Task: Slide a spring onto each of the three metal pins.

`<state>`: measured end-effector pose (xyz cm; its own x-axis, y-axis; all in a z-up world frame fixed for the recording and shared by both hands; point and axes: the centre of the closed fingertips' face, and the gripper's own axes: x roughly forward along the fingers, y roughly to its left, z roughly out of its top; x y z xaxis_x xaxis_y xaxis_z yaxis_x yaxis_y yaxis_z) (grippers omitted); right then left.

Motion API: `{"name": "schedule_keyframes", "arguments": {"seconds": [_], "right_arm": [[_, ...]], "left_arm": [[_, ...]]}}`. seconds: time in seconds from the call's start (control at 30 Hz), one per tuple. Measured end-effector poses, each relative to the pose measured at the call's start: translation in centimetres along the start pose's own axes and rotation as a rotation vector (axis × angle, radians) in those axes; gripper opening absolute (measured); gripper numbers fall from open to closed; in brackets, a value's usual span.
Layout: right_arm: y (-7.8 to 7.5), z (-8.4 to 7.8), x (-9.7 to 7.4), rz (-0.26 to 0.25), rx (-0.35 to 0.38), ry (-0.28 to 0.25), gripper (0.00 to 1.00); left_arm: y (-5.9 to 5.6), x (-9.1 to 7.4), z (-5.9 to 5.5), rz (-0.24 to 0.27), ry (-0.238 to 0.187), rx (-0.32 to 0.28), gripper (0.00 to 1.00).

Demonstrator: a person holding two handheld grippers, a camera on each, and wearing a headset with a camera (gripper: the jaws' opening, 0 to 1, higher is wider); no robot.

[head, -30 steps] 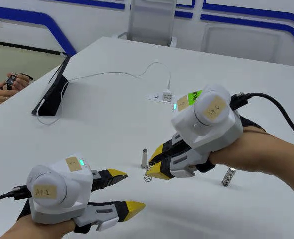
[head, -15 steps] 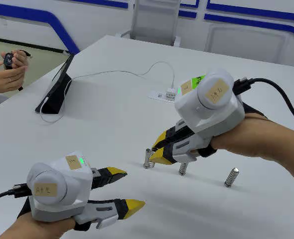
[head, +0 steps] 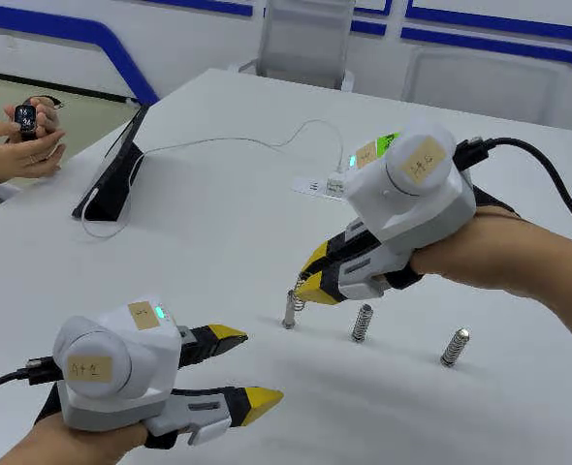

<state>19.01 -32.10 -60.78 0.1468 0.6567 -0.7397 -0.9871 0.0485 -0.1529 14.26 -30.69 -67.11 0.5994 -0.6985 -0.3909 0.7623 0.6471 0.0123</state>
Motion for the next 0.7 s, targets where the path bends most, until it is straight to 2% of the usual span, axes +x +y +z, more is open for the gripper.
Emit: {"name": "schedule_keyframes", "arguments": {"seconds": [0.7], "right_arm": [[-1.3,-0.3,0.3,-0.020,0.035,0.012,0.12]], "left_arm": [[0.5,-0.1,0.1,0.010,-0.006,-0.003,0.45]]}}
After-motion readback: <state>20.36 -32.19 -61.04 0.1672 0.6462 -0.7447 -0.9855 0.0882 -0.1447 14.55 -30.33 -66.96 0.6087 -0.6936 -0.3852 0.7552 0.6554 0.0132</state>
